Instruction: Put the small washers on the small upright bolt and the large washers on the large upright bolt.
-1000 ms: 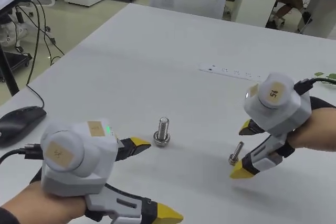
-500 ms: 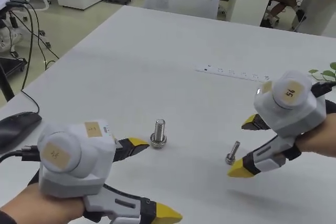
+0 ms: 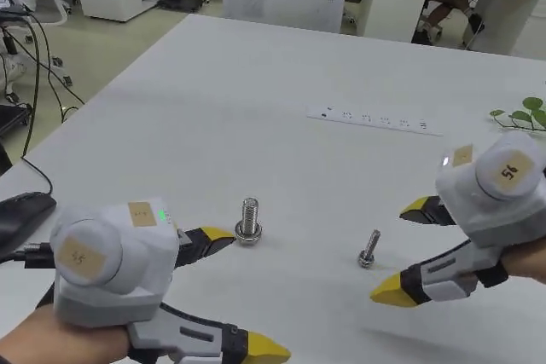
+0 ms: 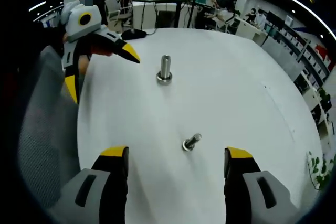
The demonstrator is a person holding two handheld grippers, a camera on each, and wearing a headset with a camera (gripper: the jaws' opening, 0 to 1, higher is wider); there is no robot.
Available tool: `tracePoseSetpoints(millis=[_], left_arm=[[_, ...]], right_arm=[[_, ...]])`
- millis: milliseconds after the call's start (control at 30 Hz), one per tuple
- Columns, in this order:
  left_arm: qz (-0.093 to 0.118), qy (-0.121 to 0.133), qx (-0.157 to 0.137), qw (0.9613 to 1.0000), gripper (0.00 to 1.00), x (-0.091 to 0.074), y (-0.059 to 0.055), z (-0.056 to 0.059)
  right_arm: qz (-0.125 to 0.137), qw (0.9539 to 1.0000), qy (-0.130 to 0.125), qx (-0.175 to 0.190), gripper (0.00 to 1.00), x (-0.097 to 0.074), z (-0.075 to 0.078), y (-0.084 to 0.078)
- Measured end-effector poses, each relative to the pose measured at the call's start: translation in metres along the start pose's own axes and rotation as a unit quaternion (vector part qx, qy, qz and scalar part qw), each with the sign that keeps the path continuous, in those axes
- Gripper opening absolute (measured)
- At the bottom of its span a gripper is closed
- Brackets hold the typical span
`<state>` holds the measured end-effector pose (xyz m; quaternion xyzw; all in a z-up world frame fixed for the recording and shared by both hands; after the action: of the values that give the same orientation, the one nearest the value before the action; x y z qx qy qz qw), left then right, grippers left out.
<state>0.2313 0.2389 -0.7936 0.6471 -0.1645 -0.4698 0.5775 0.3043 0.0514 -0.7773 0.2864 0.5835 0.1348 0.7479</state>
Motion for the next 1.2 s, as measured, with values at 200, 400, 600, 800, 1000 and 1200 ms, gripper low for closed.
tracePoseSetpoints(millis=[200,400,600,800,1000,1200], left_arm=[[-0.001,-0.003,0.001,1.0,0.87,0.001,0.001,0.0],[0.0,-0.004,0.001,1.0,0.87,0.002,0.002,0.001],[0.001,-0.005,0.0,1.0,0.87,0.002,0.002,0.001],[0.001,-0.006,-0.001,1.0,0.87,0.001,0.001,0.001],[0.002,-0.006,-0.002,1.0,0.87,0.001,0.001,0.002],[0.004,-0.005,-0.006,1.0,0.87,-0.001,0.0,0.003]], right_arm=[[0.02,0.9997,-0.005,0.011,0.75,-0.006,-0.012,-0.007],[0.04,0.9988,-0.012,0.024,0.75,-0.01,-0.024,-0.013],[0.074,0.9967,-0.013,0.032,0.74,-0.015,-0.036,-0.012],[0.097,0.9942,-0.02,0.044,0.74,-0.018,-0.046,-0.01],[0.133,0.9895,-0.034,0.045,0.74,-0.022,-0.053,-0.007],[0.14,0.988,-0.042,0.049,0.74,-0.02,-0.058,-0.011]])
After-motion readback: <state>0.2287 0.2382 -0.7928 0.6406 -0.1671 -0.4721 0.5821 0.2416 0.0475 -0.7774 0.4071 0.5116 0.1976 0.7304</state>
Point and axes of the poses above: the centre of the closed fingertips' face, and the gripper's own axes: x roughly forward along the fingers, z roughly to its right, y roughly out of its top, the point moved 5 cm from there along -x, roughly backward along the fingers, and after that the axes turned 3 degrees about -x, right-handed, at the moved point
